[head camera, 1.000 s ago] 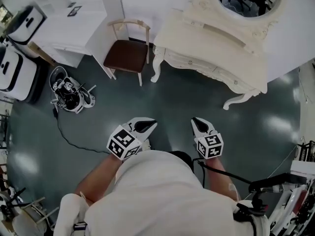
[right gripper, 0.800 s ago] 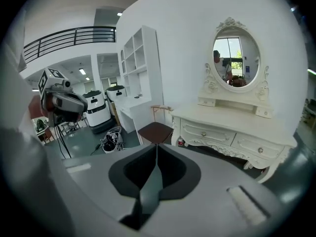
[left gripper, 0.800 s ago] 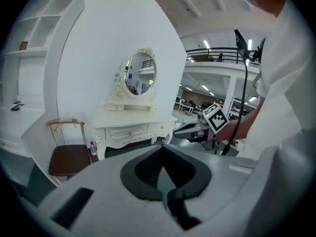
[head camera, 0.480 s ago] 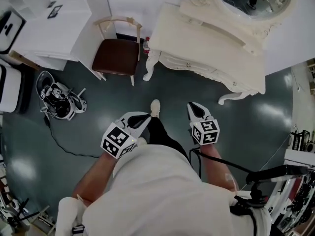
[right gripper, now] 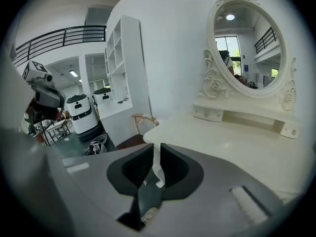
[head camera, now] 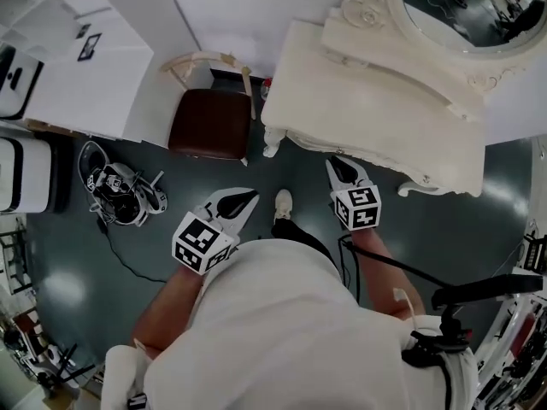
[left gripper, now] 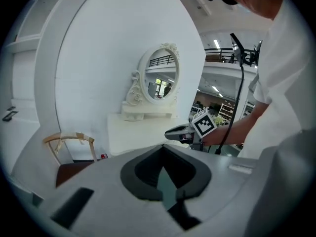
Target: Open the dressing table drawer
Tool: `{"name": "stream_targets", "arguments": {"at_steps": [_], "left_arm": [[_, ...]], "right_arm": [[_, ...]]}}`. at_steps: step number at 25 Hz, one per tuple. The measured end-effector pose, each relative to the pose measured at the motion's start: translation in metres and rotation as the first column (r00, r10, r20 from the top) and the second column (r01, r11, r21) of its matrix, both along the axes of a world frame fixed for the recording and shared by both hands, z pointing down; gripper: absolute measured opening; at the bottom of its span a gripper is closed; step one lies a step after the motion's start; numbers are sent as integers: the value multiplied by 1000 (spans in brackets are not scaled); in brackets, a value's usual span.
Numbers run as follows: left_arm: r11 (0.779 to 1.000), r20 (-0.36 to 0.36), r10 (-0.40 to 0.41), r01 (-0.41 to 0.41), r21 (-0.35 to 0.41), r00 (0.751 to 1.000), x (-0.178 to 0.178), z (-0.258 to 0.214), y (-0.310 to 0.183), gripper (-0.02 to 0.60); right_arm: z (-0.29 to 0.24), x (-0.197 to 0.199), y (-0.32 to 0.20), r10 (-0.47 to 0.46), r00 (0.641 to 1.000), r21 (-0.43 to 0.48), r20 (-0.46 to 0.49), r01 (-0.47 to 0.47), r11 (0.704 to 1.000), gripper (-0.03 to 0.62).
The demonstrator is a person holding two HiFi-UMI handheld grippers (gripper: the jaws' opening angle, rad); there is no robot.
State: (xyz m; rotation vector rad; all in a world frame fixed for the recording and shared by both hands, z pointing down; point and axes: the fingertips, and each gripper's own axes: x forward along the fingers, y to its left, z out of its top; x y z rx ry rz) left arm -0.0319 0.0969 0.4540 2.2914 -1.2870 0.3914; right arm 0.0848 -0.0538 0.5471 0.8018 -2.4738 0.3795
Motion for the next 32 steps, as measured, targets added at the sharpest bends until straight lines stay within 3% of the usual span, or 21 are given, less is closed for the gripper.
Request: {"name": "stream_targets", "arguments": {"at_steps": [4, 12, 22, 28, 32], "left_arm": [[1000, 4, -4, 4, 13, 1000, -20, -4, -54, 2], [999, -19, 54, -54, 9, 998, -73, -3, -112, 2], [976, -14, 217, -217, 0, 976, -157, -2, -154, 2], [986, 3, 167, -167, -15, 986, -185, -1, -183, 2], [990, -9, 136, -136, -25, 991, -178, -6, -204, 2]], "right_arm": [[15, -24, -65, 24, 1000, -3, -10, -24, 1000, 46], [34, -52, -157, 176, 984, -16, -33, -176, 984, 48], [60, -61, -229, 457, 888, -54, -49, -459, 887, 78], [78, -61, -273, 509, 859, -67, -62, -512, 856, 97], [82, -61, -309, 510, 858, -69, -62, -514, 855, 106]]}}
